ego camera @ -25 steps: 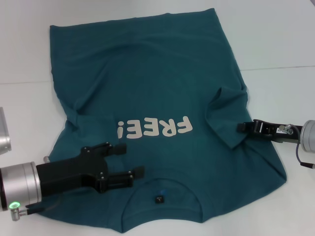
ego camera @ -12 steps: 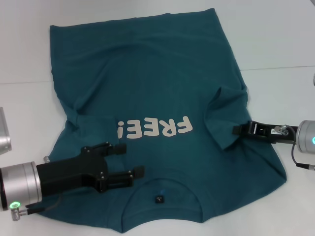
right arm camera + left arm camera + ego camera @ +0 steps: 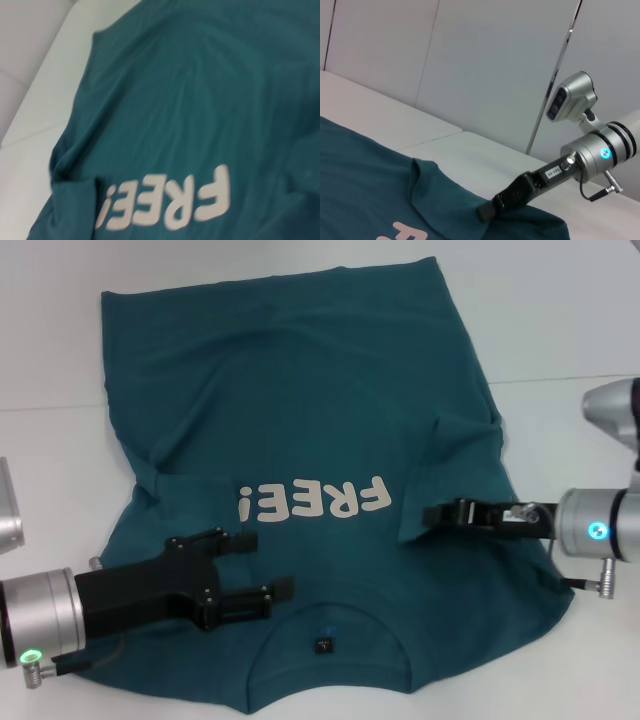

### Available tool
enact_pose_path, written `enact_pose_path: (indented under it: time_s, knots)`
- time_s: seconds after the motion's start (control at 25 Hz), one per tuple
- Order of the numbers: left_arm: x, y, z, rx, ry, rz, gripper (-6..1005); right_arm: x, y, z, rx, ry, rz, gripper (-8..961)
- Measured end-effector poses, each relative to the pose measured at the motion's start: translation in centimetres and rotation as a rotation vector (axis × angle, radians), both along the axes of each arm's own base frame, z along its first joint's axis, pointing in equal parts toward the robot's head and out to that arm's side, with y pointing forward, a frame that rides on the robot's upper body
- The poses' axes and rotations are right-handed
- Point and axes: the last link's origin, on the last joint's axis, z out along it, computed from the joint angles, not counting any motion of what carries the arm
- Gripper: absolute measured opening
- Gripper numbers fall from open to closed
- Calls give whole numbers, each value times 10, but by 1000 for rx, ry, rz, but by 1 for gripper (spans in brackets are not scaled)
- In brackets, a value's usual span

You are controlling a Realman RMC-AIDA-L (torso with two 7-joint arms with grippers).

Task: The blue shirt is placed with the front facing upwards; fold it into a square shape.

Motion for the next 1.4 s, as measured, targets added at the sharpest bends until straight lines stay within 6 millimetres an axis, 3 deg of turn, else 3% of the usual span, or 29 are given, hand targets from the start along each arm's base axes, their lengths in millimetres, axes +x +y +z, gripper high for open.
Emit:
enact_pose_path:
  time_s: [0.16, 0.44, 0.92, 1.24, 1.4]
  knots:
    - [0, 0, 0, 0, -1, 0, 878, -9, -4, -7, -55, 10, 53, 57]
    - [0, 0, 0, 0, -1, 1, 877, -25, -19, -3, -117, 129, 169, 376]
    - [2, 0, 3, 8, -20, -2, 878, -8, -29, 19, 23, 115, 317, 776]
    - [-1, -1, 5, 7, -32, 26, 878, 13, -37, 37, 116, 94, 318, 893]
    - [-9, 0, 17, 20, -32, 103, 877, 15, -40, 42, 114, 96, 323, 935]
